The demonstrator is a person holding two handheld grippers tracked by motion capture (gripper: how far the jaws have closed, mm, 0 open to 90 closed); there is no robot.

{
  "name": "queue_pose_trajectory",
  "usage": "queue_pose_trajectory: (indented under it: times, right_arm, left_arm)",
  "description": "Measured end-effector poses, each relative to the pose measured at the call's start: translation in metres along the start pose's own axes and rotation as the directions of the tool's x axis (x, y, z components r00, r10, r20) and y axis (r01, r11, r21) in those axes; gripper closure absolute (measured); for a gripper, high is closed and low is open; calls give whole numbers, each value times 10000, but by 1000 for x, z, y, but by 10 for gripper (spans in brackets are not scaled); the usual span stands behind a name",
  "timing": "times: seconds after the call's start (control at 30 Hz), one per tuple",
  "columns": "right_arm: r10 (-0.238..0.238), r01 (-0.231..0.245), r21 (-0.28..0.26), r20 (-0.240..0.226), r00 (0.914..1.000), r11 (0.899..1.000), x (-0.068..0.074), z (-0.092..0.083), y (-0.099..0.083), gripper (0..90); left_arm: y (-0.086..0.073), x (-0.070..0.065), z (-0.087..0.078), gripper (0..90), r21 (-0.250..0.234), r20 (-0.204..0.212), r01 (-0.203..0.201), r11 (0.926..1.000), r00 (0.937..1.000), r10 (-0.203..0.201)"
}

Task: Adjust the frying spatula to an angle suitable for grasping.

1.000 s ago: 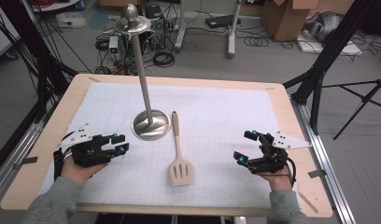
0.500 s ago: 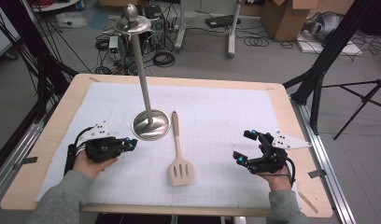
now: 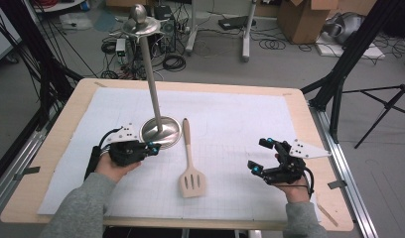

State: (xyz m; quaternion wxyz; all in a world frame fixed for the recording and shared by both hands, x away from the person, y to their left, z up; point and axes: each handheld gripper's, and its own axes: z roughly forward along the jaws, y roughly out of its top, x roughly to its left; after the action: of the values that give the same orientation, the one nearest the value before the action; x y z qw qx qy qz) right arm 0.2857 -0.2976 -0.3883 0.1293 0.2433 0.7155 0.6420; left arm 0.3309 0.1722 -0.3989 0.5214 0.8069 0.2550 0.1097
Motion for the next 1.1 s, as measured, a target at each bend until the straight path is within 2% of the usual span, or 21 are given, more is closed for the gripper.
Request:
queue_pose_trajectory:
  times: [0.2,0.3,0.47,0.57,0.63,0.77,0.83,0.93,1.0,1.03,1.1]
  right_arm:
    - [-7,7,-17,-1,10000,10000,-1,0,0,69]
    - [-17,17,-27,-12,10000,10000,0,0,0,69]
    - [27,-27,-63,8,10000,10000,0,0,0,69]
    - [-5,5,-98,-16,10000,10000,0,0,0,69]
    - [9,-9,-90,-15,10000,10000,-1,-1,0,69]
    - [1,-1,-73,-21,10000,10000,-2,0,0,69]
    - [21,-21,-66,-43,10000,10000,-1,0,0,69]
    - [-26,26,-22,-79,10000,10000,-1,1,0,69]
    - [-17,17,-75,-23,10000,10000,-1,0,0,69]
    - [79,-78,-199,14,10000,9998,-1,0,0,69]
    - [57,-57,-181,-11,10000,9998,0,0,0,69]
  left_arm:
    - [1,0,16,897,106,104,-188,9998,9998,187]
    - [8,-3,25,898,202,171,-424,9989,9990,421]
    - [13,-4,37,898,412,209,-540,9977,9984,532]
    - [15,-5,45,898,370,284,-595,9975,9979,584]
    - [17,-7,53,898,568,345,-826,9950,9961,807]
    - [22,-8,62,898,499,403,-817,9954,9960,797]
    - [26,-8,71,899,694,380,-788,9945,9964,763]
    - [26,-8,76,898,741,320,-792,9941,9965,770]
    - [24,-7,82,899,884,136,-733,9934,9973,724]
    - [21,-6,89,899,1142,68,-763,9905,9971,760]
    - [21,-6,91,899,1207,44,-785,9896,9969,786]
